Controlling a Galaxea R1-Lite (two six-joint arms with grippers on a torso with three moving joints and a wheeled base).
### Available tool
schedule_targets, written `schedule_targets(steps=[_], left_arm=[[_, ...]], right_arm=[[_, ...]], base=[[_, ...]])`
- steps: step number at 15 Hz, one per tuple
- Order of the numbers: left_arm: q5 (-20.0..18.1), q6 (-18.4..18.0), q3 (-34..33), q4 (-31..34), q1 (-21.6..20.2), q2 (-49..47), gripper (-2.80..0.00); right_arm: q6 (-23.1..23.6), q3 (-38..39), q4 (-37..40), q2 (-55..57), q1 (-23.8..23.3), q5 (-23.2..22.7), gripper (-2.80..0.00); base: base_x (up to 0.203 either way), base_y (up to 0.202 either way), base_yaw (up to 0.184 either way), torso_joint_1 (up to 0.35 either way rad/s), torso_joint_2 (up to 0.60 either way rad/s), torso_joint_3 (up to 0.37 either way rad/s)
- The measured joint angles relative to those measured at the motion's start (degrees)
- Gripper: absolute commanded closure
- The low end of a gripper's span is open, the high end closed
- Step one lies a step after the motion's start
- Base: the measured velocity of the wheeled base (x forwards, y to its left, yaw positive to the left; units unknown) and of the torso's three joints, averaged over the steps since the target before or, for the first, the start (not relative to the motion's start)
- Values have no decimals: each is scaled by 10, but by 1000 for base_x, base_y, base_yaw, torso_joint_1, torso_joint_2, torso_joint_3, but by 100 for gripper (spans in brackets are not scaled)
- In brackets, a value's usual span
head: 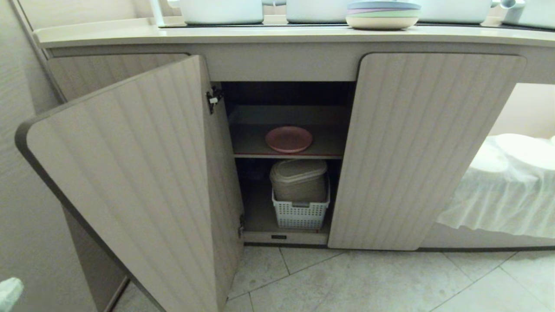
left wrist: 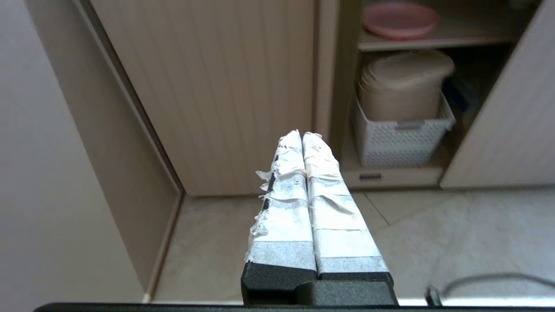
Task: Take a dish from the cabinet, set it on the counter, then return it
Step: Close the cabinet door
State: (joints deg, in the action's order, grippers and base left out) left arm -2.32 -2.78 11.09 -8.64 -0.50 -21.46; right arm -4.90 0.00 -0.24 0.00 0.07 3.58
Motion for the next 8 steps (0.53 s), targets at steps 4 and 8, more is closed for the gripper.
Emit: schedule_targets(steps=[4,8], left_arm=[[16,-2,15,-99,-14,-104,0],[51,-2,25,-200,-16,-207,0]], right_arm=[[0,0,0,0,0,0,0],[0,0,0,0,0,0,0]], base=[[0,0,0,0,0,0],[0,0,0,0,0,0]])
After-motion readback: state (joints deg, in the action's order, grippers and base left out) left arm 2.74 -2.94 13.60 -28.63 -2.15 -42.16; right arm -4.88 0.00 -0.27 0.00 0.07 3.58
